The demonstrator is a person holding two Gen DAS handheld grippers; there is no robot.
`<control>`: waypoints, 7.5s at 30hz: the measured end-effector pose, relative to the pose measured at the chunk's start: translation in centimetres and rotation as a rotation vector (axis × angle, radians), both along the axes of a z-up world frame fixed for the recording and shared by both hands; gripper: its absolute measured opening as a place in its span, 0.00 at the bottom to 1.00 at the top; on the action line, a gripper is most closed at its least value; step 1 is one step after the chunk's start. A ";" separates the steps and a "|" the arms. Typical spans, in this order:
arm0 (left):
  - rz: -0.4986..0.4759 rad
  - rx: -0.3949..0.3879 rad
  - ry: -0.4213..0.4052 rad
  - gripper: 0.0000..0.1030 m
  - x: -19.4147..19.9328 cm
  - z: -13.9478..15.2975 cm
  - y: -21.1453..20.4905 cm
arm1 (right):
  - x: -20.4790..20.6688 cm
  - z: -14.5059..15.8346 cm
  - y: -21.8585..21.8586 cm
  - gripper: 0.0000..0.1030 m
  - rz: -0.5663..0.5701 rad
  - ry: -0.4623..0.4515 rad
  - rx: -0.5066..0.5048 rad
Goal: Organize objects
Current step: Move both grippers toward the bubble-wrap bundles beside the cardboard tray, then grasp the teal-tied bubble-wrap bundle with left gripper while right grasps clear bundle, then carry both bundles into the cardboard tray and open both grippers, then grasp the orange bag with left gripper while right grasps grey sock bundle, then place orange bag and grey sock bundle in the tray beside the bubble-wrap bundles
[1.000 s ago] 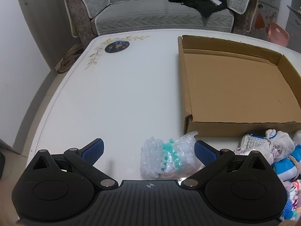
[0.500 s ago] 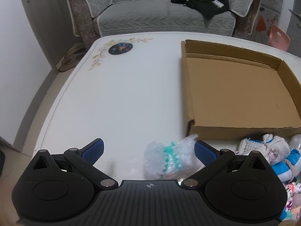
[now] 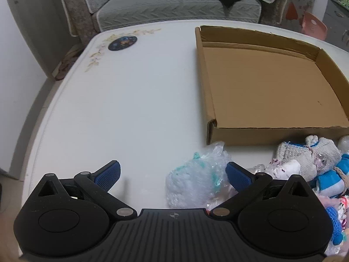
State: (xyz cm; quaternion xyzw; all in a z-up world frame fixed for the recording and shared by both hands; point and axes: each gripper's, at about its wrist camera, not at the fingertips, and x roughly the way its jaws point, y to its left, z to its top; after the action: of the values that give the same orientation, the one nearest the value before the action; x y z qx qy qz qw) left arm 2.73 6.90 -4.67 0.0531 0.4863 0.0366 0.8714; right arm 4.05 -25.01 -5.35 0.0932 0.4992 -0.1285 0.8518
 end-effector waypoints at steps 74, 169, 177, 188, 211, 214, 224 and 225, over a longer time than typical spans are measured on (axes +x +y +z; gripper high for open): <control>-0.178 -0.151 -0.168 0.57 9.3 11.3 -4.3 | 4.1 11.0 -3.0 0.31 0.194 -0.341 0.005; 0.170 -0.241 -0.085 0.88 -4.3 3.6 2.3 | 2.2 6.2 0.0 0.66 0.196 -0.148 -0.078; 0.151 -0.244 -0.045 0.89 -6.2 1.4 2.1 | -1.7 3.3 -0.1 0.72 0.172 -0.113 -0.023; 0.128 -0.252 -0.013 0.89 -5.9 -1.0 2.2 | -3.2 -0.8 -0.6 0.72 0.128 -0.057 0.064; 0.112 -0.139 -0.120 0.55 -6.1 2.4 2.4 | -5.2 2.5 -2.4 0.56 0.111 -0.150 0.038; 0.098 -0.113 -0.144 0.55 -5.3 4.1 2.6 | -5.4 4.3 -3.2 0.56 0.103 -0.188 0.008; -0.068 -0.070 -0.215 0.55 1.3 10.3 -1.7 | -0.6 9.4 -5.3 0.56 0.177 -0.285 -0.137; -0.092 -0.073 -0.218 0.55 2.3 10.7 -2.6 | 0.1 9.8 -5.3 0.56 0.197 -0.295 -0.152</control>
State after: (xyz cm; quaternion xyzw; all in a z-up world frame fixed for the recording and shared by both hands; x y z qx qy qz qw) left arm 4.98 4.27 6.06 0.0394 0.3867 -0.0154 0.9212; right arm 4.12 -30.34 4.40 -0.0030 0.3642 -0.0670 0.9289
